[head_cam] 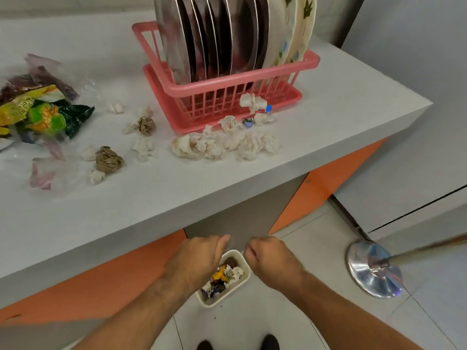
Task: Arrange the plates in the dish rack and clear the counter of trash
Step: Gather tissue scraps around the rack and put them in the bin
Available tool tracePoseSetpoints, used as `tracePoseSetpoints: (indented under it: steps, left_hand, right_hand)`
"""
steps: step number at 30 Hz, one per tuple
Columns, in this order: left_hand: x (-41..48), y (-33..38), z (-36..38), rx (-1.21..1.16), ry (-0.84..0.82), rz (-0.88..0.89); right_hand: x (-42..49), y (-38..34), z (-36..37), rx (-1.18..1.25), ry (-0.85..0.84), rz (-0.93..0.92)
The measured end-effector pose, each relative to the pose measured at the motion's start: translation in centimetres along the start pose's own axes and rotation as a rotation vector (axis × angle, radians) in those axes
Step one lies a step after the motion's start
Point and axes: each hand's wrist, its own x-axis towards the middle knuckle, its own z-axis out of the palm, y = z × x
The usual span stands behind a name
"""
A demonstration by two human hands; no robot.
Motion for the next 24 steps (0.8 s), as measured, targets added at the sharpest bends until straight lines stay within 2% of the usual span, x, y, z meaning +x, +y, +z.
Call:
tracePoseSetpoints:
  steps: [4, 9, 12, 15, 20, 24]
  left_hand:
    - [0.3, -2.1, 5.6, 0.145, -0.124, -0.064]
    - [2.3, -6.2, 15.3, 0.349, -0.253, -0.023]
    - [3.2, -8.7, 21.8, 0.372, -0.251, -0.093]
    - [4.1, -11.9, 27.6, 0.273, -0.238, -0.217]
    - [5.5, -17.1, 35.7, 0.204, -0.174, -0.24]
    - [7.3, -19.9, 40.5, 0.198, -0.106, -0.273]
  right_hand:
    - [0.9, 3.1, 4.6, -0.05, -0.079, -0.031]
    - [5.5, 8.9, 13.9, -0.147, -0.172, -0.093]
    - [8.9, 12.9, 21.1, -0.227, -0.203, -0.109]
    - [13.4, 16.2, 28.1, -0.216, -0.217, -0.107]
    - [20.5, 19.5, 37.3, -0.162, -0.283, -0.151]
    - [23.6, 21.6, 40.9, -0.077, -0.383, -0.198]
